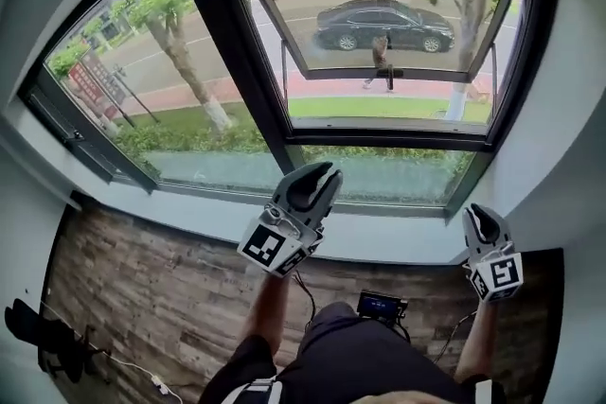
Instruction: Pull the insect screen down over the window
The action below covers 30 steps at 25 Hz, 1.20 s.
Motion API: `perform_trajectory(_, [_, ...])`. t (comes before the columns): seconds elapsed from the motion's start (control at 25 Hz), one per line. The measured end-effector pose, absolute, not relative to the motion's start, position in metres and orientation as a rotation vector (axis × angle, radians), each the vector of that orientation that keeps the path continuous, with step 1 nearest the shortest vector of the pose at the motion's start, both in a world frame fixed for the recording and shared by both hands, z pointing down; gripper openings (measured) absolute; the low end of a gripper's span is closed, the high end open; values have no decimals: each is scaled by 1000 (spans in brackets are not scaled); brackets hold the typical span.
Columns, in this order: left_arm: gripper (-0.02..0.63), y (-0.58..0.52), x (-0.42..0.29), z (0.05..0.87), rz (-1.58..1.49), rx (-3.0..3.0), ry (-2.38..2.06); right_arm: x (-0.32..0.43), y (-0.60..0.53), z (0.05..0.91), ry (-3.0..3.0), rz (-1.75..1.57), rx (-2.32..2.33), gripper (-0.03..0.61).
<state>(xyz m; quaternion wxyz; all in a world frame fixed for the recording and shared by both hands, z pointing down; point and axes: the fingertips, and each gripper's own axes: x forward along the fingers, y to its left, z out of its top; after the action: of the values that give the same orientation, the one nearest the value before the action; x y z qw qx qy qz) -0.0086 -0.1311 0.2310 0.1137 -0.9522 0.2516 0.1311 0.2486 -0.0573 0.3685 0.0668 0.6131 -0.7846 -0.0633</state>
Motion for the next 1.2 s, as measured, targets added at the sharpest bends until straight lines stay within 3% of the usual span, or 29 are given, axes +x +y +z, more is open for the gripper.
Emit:
perform_trajectory(0.16, [103,-163,5,190,312,-2625,760,257,-105,304,-2297,-469,1767,60])
perform_trajectory(0.36, [103,-216,25,131,64,-2253,825,277,-147,215,-2032,-793,1757,60])
perform_trajectory(0.6, [103,-286,42,19,91,-1778,887,272,-218,104,-1679,-1128,1670,60])
perform_trajectory(0.76, [136,-344,66,-21,-41,-1604,859,261,-274,49,-1509,-1213,1595,60])
perform_trajectory(1.2, [137,-435,139,-58,-266,-1510,801,264,-364,-34,-1251,-1303,1471,60])
